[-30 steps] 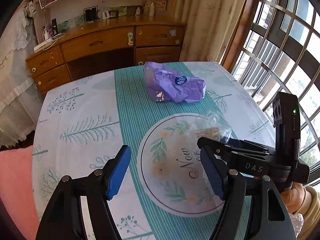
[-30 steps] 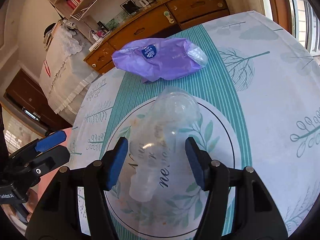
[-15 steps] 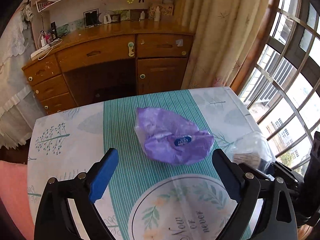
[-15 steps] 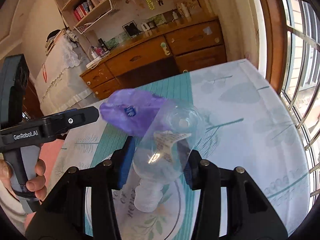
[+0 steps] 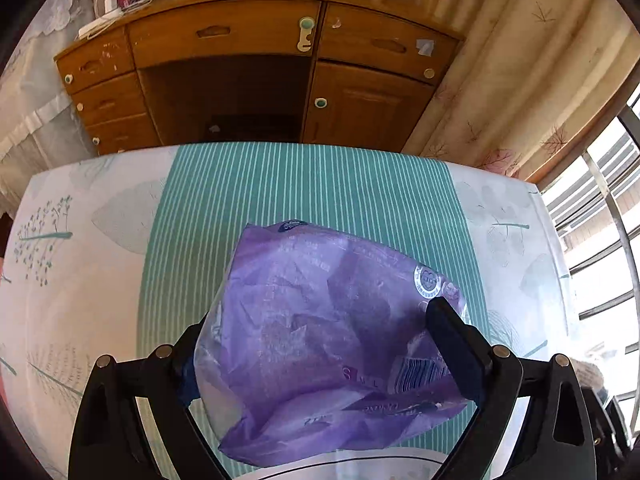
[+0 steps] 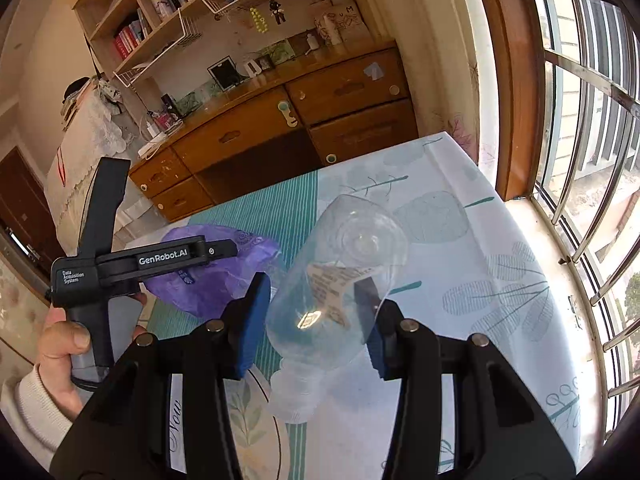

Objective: Collect trash
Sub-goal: 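Grasp the purple wrapper with left tool while right tool grasps clear plastic bottle, then carry the purple wrapper and plastic bottle down over the bin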

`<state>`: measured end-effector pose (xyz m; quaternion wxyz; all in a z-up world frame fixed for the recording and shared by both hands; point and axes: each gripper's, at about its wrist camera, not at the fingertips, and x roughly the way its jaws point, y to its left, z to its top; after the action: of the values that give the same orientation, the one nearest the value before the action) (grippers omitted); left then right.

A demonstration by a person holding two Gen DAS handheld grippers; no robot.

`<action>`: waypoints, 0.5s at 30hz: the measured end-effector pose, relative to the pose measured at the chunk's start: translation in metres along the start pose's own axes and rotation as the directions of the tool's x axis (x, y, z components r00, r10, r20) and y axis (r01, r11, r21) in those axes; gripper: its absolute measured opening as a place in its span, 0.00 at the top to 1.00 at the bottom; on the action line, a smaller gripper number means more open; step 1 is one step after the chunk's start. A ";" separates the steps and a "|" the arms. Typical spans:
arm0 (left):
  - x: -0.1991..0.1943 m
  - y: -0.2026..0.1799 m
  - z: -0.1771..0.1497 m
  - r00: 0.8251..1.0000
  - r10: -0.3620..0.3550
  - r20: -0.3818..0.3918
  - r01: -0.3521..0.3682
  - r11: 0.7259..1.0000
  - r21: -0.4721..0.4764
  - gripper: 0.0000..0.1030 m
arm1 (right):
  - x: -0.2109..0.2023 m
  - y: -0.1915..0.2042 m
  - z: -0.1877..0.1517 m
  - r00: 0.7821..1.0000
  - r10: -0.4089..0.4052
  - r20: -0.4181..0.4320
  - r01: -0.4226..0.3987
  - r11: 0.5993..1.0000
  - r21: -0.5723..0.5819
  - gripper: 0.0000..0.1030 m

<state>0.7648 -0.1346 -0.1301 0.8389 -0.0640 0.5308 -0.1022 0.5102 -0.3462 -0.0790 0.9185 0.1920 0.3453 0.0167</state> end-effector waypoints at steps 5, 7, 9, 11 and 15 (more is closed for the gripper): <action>0.002 -0.006 -0.012 1.000 0.008 -0.001 -0.008 0.999 0.044 0.70 | 0.001 -0.006 -0.011 1.000 0.008 -0.024 -0.008 1.000 0.010 0.60; 0.001 -0.013 -0.019 1.000 0.026 0.003 -0.026 0.994 0.107 0.81 | 0.000 -0.007 -0.016 0.999 0.011 -0.030 -0.011 1.000 0.011 0.60; -0.007 -0.021 -0.027 0.998 0.050 0.026 -0.053 0.985 0.165 0.87 | -0.003 -0.006 -0.020 0.999 0.012 -0.035 -0.012 1.000 0.008 0.60; -0.017 -0.023 -0.034 0.998 0.054 0.034 -0.060 0.981 0.183 0.88 | -0.007 -0.004 -0.024 0.999 0.015 -0.041 -0.015 1.000 0.002 0.60; -0.050 -0.031 -0.059 0.997 0.052 0.048 -0.063 0.962 0.265 0.88 | -0.026 0.005 -0.036 0.999 0.022 -0.048 -0.023 0.999 -0.026 0.60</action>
<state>0.6874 -0.1524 -0.1047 0.8531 0.0627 0.4967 -0.1468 0.4681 -0.3333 -0.0859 0.9122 0.1831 0.3647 0.0361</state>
